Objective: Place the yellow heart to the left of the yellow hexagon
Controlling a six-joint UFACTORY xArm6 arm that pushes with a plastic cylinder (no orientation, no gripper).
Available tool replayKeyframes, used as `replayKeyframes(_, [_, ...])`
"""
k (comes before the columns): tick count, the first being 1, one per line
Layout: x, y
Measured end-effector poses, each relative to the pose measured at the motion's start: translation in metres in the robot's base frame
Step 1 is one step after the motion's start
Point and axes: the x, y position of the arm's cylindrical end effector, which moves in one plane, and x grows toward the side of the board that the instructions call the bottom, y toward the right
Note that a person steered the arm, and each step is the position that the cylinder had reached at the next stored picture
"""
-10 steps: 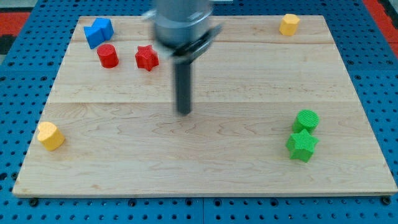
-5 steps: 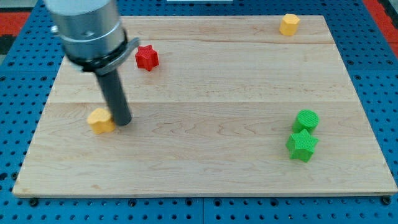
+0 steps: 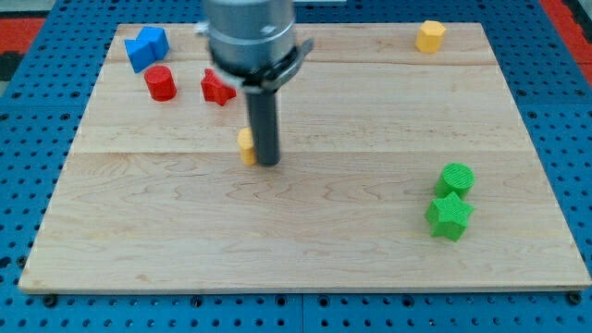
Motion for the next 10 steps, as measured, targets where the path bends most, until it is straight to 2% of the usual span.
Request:
replayKeyframes(1, [-0.011,0.013])
replayKeyframes(2, [0.048,0.014])
replayKeyframes(3, [0.009,-0.032])
replayKeyframes(4, [-0.049,-0.031])
replayKeyframes(6, [-0.106,-0.042])
replayKeyframes(7, [-0.154,0.008])
replayKeyframes(8, [-0.182,0.018])
replayKeyframes(9, [-0.186,-0.012])
replayKeyframes(10, [-0.194,0.092])
